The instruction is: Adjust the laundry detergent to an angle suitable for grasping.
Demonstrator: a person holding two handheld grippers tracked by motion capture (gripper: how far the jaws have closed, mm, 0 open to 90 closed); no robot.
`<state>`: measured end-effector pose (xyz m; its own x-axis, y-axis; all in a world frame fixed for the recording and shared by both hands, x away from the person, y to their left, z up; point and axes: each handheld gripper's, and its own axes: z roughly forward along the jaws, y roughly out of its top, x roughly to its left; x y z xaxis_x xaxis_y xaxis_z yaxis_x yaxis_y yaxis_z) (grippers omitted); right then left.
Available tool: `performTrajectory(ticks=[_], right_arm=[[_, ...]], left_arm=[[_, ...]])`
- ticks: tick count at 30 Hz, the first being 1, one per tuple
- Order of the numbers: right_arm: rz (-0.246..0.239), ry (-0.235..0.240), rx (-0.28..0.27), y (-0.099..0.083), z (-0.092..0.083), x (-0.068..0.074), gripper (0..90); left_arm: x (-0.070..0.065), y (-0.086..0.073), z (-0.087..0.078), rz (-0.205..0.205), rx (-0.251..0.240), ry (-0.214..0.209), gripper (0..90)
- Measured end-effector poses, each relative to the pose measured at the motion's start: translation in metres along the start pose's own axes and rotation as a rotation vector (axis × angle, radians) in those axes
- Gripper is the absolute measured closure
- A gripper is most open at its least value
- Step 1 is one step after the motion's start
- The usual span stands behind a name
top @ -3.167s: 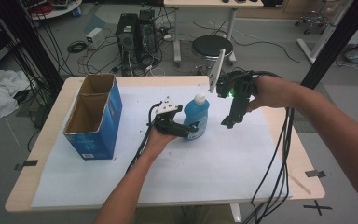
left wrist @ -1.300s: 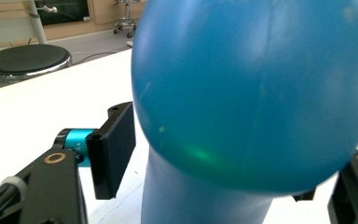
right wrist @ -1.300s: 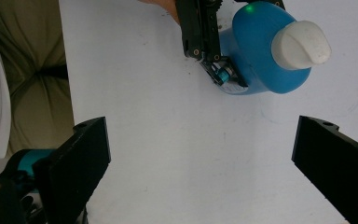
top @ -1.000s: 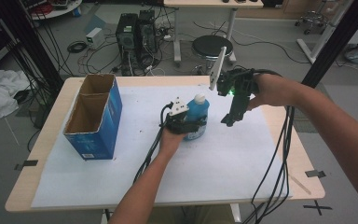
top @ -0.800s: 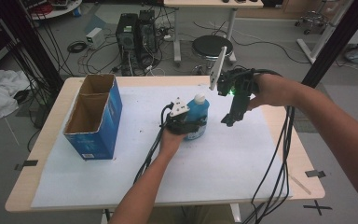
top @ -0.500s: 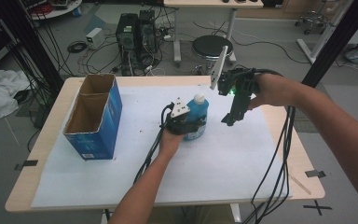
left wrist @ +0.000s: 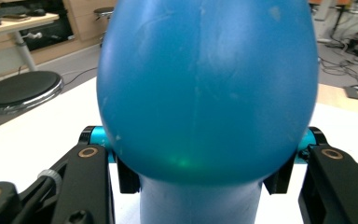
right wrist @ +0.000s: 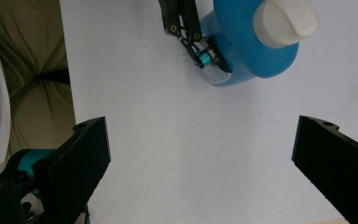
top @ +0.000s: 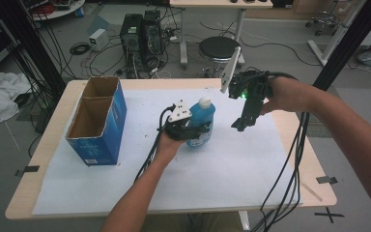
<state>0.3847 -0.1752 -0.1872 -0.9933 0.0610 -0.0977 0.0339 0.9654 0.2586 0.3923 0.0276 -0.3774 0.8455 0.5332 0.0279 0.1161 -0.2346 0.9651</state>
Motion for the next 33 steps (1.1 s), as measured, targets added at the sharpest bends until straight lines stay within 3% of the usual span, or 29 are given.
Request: performTrajectory(ticks=[7,14,21,24,28,33], right_arm=[[-0.009,-0.008,-0.008,0.000,-0.004,0.007,3.3],[-0.006,-0.010,-0.007,-0.001,-0.006,0.010,3.3],[-0.007,-0.011,-0.007,-0.002,-0.007,0.010,3.3],[-0.008,-0.010,-0.009,-0.002,-0.007,0.011,3.3],[-0.008,-0.012,-0.009,-0.002,-0.007,0.010,3.3],[-0.002,-0.010,-0.007,-0.002,-0.007,0.009,3.3]], left_arm=[[0.005,0.002,-0.020,0.033,0.017,-0.085,43.7],[0.010,0.002,-0.030,0.064,0.009,-0.241,44.0],[0.006,-0.001,-0.026,0.136,0.048,-0.361,44.2],[0.004,-0.002,-0.024,0.140,0.041,-0.406,44.3],[0.002,-0.003,-0.020,0.159,0.033,-0.445,44.3],[-0.002,-0.006,-0.012,0.154,0.030,-0.481,44.4]])
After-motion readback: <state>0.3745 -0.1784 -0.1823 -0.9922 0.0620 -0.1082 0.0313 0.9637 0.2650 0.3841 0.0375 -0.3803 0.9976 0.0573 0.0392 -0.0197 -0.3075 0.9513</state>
